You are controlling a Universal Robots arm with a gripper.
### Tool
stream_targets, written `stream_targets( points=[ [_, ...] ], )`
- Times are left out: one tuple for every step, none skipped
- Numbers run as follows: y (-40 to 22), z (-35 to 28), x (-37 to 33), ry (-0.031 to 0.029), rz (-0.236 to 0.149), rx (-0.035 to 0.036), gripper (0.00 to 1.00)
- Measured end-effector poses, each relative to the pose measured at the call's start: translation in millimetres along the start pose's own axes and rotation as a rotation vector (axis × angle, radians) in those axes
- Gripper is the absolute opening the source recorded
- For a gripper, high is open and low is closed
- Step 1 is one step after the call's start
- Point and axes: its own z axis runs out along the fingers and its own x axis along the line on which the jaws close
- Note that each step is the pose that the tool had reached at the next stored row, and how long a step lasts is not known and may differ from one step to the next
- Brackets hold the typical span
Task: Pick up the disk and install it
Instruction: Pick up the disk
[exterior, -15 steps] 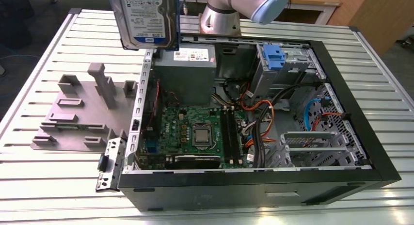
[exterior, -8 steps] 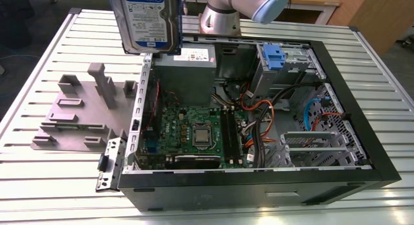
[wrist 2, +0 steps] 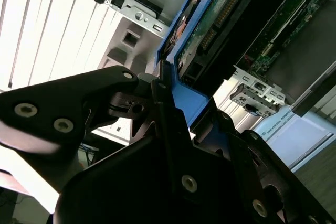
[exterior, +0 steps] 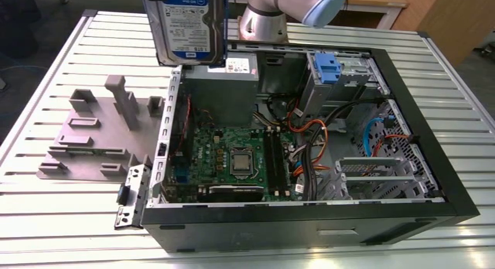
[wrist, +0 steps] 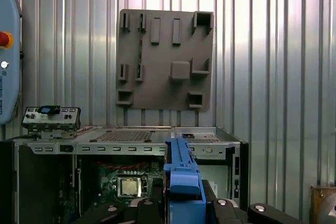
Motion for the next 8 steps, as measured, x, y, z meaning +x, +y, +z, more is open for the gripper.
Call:
stream_targets(
  points=[
    [-1.9,0.2,0.0,0.0001,0.0,-0.0001,0.36],
    [-3.9,0.5,0.1,0.0,0.0,0.0,0.36],
    [-5.8,0.7,0.1,0.0,0.0,0.0,0.36],
    [-7.7,0.9,0.1,0.0,0.0,0.0,0.36],
    [-9.6,1.1,0.2,0.0,0.0,0.0,0.36],
    [-11.7,1.3,0.2,0.0001,0.0,-0.0001,0.36],
    [-13.6,1.5,0.3,0.0,0.0,0.0,0.36],
    [-15.5,1.7,0.3,0.0001,0.0,0.0,0.36]
  ],
)
